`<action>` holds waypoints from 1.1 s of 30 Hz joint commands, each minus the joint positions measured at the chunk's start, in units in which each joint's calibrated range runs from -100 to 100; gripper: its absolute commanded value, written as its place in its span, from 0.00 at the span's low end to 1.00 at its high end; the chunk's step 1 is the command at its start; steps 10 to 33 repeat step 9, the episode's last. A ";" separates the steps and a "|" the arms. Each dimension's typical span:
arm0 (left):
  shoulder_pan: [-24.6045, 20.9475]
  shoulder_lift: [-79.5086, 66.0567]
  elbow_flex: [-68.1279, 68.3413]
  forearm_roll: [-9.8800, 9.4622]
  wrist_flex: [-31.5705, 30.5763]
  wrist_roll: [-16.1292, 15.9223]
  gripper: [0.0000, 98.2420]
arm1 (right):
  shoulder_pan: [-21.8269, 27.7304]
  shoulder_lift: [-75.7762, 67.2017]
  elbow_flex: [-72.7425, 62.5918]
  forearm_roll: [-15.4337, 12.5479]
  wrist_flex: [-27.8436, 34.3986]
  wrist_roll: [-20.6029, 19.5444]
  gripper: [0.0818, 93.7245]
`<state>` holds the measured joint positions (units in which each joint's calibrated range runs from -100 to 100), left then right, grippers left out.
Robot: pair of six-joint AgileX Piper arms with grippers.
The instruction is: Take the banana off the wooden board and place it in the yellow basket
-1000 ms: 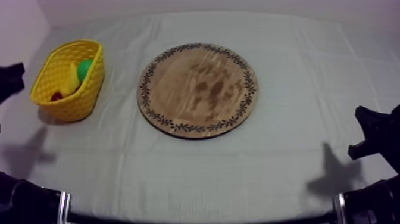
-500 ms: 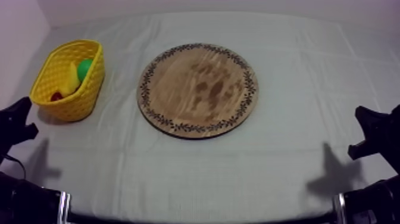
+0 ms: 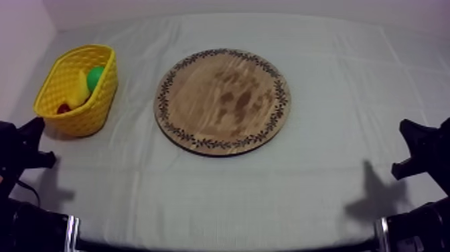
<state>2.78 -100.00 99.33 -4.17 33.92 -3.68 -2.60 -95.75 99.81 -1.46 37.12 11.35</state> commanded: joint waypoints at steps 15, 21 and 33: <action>0.00 0.00 0.11 0.09 -0.20 1.07 0.00 | 0.00 0.00 -0.03 0.02 0.06 0.00 0.00; 0.00 0.00 0.11 0.09 -0.20 1.07 0.00 | 0.00 0.00 -0.03 0.02 0.06 0.00 0.00; 0.00 0.00 0.11 0.09 -0.20 1.07 0.00 | 0.00 0.00 -0.03 0.02 0.06 0.00 0.00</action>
